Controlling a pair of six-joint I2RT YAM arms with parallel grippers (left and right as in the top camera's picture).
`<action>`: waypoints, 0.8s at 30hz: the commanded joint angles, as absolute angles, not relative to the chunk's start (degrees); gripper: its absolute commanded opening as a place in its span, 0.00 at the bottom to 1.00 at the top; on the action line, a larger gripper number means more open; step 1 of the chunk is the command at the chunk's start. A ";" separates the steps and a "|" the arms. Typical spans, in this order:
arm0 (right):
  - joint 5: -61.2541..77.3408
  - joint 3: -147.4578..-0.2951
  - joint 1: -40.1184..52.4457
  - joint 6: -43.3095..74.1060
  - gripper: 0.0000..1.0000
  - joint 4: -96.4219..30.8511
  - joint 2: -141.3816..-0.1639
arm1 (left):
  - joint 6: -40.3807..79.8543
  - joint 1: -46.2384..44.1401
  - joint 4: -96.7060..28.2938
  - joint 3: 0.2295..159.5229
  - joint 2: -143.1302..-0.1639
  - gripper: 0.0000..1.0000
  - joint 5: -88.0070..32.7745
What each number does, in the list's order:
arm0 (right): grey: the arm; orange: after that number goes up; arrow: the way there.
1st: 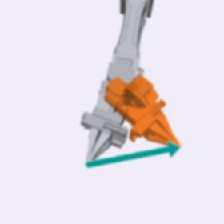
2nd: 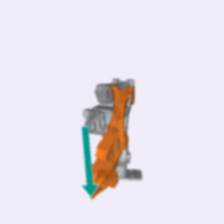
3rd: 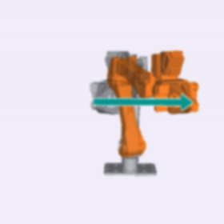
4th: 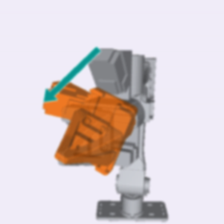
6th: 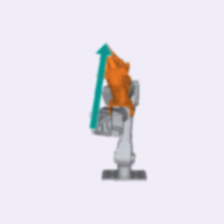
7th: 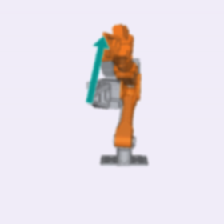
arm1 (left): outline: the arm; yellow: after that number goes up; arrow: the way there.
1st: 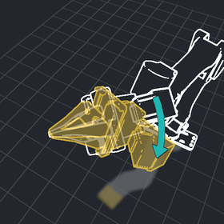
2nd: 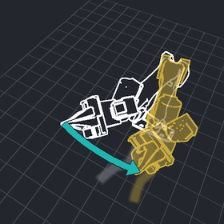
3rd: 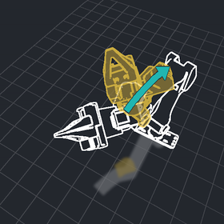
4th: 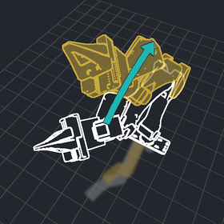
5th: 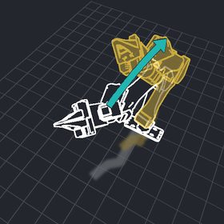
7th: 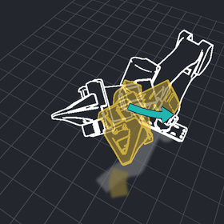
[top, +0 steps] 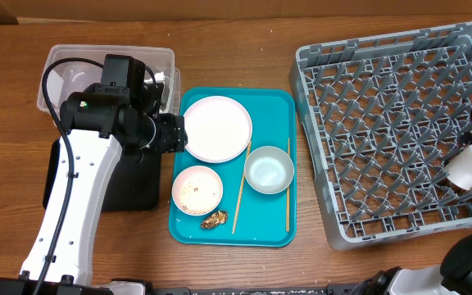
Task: Sort waste into correct bins and load items into the dishwasher
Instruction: 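Place the cup upside down in the dish rack with the right gripper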
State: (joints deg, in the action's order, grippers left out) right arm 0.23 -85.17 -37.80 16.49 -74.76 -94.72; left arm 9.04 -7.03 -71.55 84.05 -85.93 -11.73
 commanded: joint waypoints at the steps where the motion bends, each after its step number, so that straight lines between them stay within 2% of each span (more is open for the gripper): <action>1: 4.60 -85.73 -37.98 16.25 0.97 -74.43 -94.91 | 9.43 -7.16 -71.79 84.97 -85.82 0.78 -11.44; 9: 11.75 -85.73 -37.91 13.13 0.96 -75.26 -94.91 | 9.43 -7.16 -71.96 84.90 -85.82 0.78 -11.44; 13: 22.94 -85.73 -37.04 8.78 0.89 -76.29 -94.80 | 9.43 -7.16 -72.23 84.90 -85.82 0.78 -11.44; 17: 30.83 -85.73 -33.04 3.90 0.88 -76.86 -93.19 | 9.43 -7.16 -72.23 84.90 -85.82 0.78 -11.44; 24: 27.99 -85.73 -20.88 3.01 0.89 -78.24 -87.48 | 9.45 -8.86 -72.29 84.42 -85.86 0.75 -11.40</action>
